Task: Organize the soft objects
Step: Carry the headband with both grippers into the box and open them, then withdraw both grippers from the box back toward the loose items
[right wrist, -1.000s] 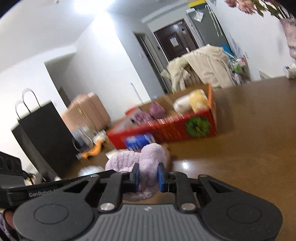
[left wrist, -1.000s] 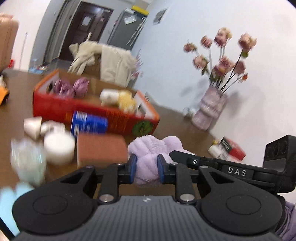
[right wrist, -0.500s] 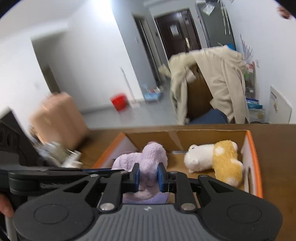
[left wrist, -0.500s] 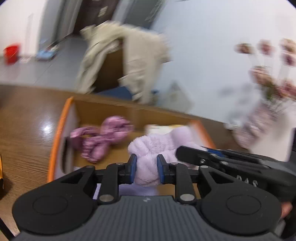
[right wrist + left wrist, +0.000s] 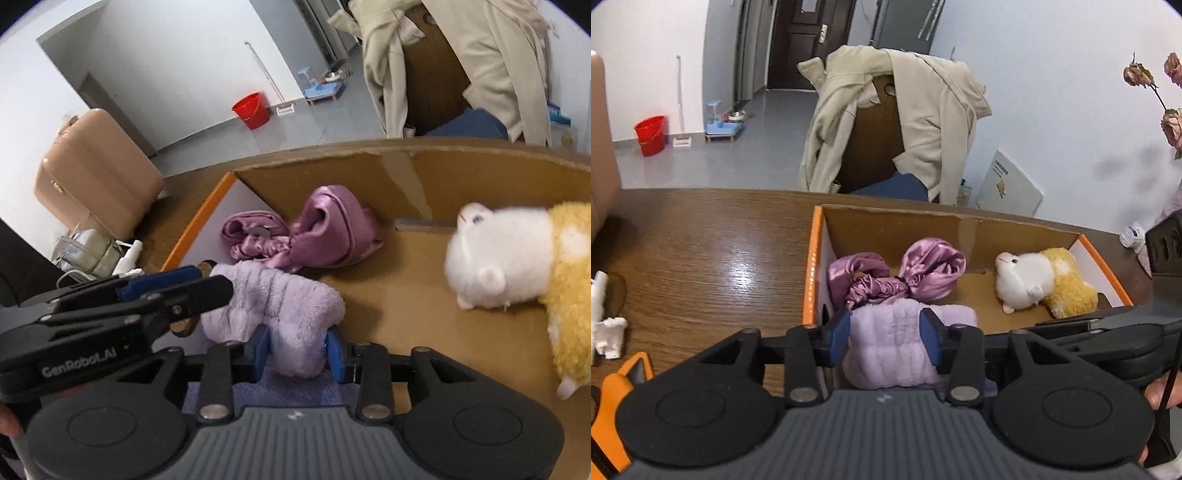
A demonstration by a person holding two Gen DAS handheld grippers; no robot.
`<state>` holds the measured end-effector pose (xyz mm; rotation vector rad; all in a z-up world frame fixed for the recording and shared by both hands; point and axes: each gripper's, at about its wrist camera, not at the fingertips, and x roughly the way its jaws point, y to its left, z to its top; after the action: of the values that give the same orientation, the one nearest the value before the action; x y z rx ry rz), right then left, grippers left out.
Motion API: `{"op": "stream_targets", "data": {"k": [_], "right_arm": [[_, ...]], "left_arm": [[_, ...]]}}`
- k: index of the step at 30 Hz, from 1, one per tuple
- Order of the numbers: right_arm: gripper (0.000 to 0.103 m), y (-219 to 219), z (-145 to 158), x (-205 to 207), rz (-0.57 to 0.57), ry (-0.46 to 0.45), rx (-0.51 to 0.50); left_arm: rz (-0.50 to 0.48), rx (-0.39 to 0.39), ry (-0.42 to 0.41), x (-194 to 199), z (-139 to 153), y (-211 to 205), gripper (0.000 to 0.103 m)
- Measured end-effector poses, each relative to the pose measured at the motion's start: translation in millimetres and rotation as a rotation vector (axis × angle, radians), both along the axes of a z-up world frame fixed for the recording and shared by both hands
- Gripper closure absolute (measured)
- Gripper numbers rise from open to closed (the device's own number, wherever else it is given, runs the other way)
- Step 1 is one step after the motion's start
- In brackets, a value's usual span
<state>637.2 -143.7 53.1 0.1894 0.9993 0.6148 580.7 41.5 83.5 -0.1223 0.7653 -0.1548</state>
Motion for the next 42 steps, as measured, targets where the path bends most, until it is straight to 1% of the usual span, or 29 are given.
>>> {"op": "stream_targets", "data": {"k": [1, 2, 3, 5, 7, 10, 11, 12, 13, 14, 15, 17, 19, 21, 24, 25, 26, 28, 30, 32, 34, 35, 36, 37, 39, 41, 42], "right_arm": [[0.066, 0.5, 1.9, -1.3, -0.006, -0.01, -0.012], [0.057, -0.6, 4.7, -2.5, -0.017, -0.017, -0.02], [0.049, -2.3, 11.4, -7.2, -0.034, -0.034, -0.025], [0.046, -8.0, 25.6, -14.5, -0.051, -0.084, -0.021], [0.044, -17.1, 48.0, -27.0, -0.07, -0.131, -0.025], [0.038, -33.3, 86.8, -48.3, -0.102, -0.213, -0.057], [0.034, -39.2, 98.3, -56.9, -0.109, -0.242, -0.071], [0.032, -49.5, 113.8, -70.4, -0.114, -0.28, -0.089], [0.031, -60.1, 125.6, -82.3, -0.118, -0.31, -0.101], [0.026, -68.6, 136.3, -93.1, -0.123, -0.342, -0.113], [0.021, -81.5, 147.7, -108.4, -0.133, -0.373, -0.122], [0.017, -107.2, 166.4, -137.5, -0.162, -0.427, -0.13], [0.017, -129.7, 177.6, -160.1, -0.193, -0.454, -0.138], [0.017, -145.9, 184.0, -178.4, -0.212, -0.472, -0.153], [0.017, -162.1, 189.2, -203.9, -0.23, -0.488, -0.147], [0.017, -164.2, 188.7, -212.6, -0.231, -0.5, -0.141], [0.017, -166.4, 188.8, -223.1, -0.228, -0.517, -0.135], [0.016, -168.7, 186.9, -248.5, -0.224, -0.565, -0.125], [0.015, -168.3, 178.0, -276.5, -0.216, -0.602, -0.13], [0.013, -167.8, 165.4, -306.7, -0.193, -0.644, -0.131], [0.009, -163.4, 147.2, -340.2, -0.17, -0.676, -0.139], [0.006, -161.5, 137.6, -355.8, -0.158, -0.69, -0.139], [0.005, -159.8, 127.4, -371.4, -0.151, -0.704, -0.135], [0.005, -157.9, 117.9, -386.1, -0.146, -0.71, -0.125], [0.004, -155.5, 94.2, -417.6, -0.14, -0.725, -0.108], [0.003, -151.5, 67.3, -448.5, -0.139, -0.731, -0.102], [0.003, -149.3, 54.7, -462.0, -0.145, -0.73, -0.108]], "left_arm": [[0.001, 0.013, -0.014, -2.5, 4.5, -0.1, 0.058], [0.0, 0.013, -0.025, -6.8, 9.8, 1.0, 0.055], [0.001, 0.002, -0.035, -11.3, 16.4, 3.9, 0.049], [0.009, -0.006, -0.055, -19.5, 29.3, 7.1, 0.046], [0.008, 0.019, -0.077, -31.1, 42.0, 5.7, 0.046], [0.009, 0.015, -0.089, -52.9, 62.9, 5.5, 0.046], [0.011, 0.015, -0.1, -63.7, 72.3, 5.6, 0.044], [0.012, 0.016, -0.113, -73.2, 80.6, 5.7, 0.039], [0.011, 0.02, -0.132, -85.2, 90.1, 6.4, 0.036], [0.011, 0.024, -0.153, -97.5, 99.2, 6.9, 0.031], [0.009, 0.028, -0.174, -110.7, 108.2, 7.4, 0.029], [0.0, 0.039, -0.202, -133.4, 122.5, 6.6, 0.028], [-0.004, 0.046, -0.219, -150.8, 132.5, 3.4, 0.026], [0.001, 0.058, -0.231, -164.4, 138.7, -2.3, 0.026], [0.013, 0.065, -0.256, -185.9, 145.8, -9.0, 0.025], [0.025, 0.066, -0.268, -195.7, 146.8, -9.8, 0.024], [0.038, 0.065, -0.29, -207.4, 147.3, -10.1, 0.02], [0.07, 0.077, -0.333, -235.6, 143.8, -11.8, 0.019], [0.086, 0.09, -0.378, -267.2, 133.7, -14.4, 0.014], [0.087, 0.087, -0.41, -300.4, 120.7, -15.6, 0.012], [0.076, 0.101, -0.445, -336.7, 102.7, -19.9, 0.008], [0.069, 0.111, -0.463, -352.4, 94.8, -21.4, 0.003], [0.049, 0.129, -0.484, -369.6, 83.8, -24.0, 0.0], [0.023, 0.159, -0.498, -386.2, 71.8, -26.8, 0.0], [0.025, 0.201, -0.513, -418.3, 44.3, -29.0, 0.0], [0.034, 0.189, -0.499, -441.4, 24.2, -28.6, 0.0], [0.038, 0.159, -0.489, -452.5, 15.1, -26.8, 0.0]]}}
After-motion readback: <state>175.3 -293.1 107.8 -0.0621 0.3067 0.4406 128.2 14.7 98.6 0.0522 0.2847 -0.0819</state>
